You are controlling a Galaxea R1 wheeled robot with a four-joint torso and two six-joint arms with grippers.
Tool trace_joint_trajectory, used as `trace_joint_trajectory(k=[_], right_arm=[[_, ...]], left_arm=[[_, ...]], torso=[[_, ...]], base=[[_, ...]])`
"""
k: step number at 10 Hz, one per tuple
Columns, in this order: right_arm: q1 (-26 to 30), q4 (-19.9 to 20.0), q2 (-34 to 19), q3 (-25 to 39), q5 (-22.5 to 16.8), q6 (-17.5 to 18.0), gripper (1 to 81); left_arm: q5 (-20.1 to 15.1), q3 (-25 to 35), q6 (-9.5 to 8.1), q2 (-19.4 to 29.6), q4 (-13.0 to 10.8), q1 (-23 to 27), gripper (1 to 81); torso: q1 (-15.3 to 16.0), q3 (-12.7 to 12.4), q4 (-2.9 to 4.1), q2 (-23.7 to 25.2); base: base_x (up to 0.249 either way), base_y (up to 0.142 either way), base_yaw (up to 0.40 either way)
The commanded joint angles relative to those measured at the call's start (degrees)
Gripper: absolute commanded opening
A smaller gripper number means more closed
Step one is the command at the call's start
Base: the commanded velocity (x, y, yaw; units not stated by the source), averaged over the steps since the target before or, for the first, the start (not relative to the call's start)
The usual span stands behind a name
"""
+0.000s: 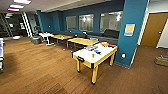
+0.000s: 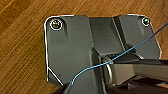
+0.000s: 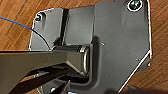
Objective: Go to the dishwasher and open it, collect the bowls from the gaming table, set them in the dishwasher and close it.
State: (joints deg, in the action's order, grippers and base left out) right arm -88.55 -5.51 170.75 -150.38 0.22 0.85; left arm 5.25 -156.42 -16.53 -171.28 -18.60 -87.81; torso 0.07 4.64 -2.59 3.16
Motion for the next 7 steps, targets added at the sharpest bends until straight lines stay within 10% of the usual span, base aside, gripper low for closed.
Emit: trace_joint_trajectory(k=[1, 7], right_arm=[[2.63, -0.55, -0.12, 0.19, -3.12, -0.24, 81.1], [2.72, -0.64, -0.04, 0.19, -3.12, -0.24, 81.1]], left_arm=[[-2.62, -0.03, 0.18, 0.32, -0.03, 2.51, 81.1], [-2.62, -0.03, 0.18, 0.41, 0.15, 2.51, 81.1]], torso=[[0.0, 0.0, 0.0, 0.0], [0.0, 0.0, 0.0, 0.02]], base=[[0.093, 0.0, 0.0], [0.093, 0.0, 0.0]])
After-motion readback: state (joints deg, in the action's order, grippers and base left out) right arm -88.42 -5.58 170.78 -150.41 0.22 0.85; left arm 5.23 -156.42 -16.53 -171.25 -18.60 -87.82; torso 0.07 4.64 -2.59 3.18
